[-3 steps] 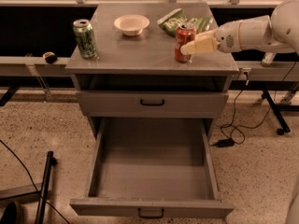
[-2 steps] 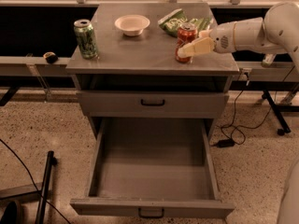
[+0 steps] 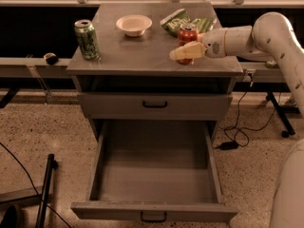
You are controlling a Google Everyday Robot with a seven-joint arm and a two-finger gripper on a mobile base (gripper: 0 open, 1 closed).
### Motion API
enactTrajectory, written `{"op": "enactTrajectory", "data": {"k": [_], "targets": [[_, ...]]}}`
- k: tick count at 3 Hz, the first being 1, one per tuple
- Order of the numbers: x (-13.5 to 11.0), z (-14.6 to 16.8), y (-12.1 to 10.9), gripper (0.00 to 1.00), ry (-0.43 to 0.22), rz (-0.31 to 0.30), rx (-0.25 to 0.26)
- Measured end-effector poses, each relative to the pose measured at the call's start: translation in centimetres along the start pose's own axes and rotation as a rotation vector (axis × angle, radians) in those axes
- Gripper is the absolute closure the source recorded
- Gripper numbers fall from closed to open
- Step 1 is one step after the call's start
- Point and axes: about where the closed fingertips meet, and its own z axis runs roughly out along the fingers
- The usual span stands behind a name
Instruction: Place coke can into middle drawer
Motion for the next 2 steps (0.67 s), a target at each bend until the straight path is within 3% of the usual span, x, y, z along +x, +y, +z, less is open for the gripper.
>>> {"op": "enactTrajectory", "data": {"k": [1,2], "targets": [[-0.5,1.6,-0.5,0.41,-0.063,-0.025,-0.005],[-2.5,2.1,0.3,0.71,-0.210,-0.020,-0.098]]}}
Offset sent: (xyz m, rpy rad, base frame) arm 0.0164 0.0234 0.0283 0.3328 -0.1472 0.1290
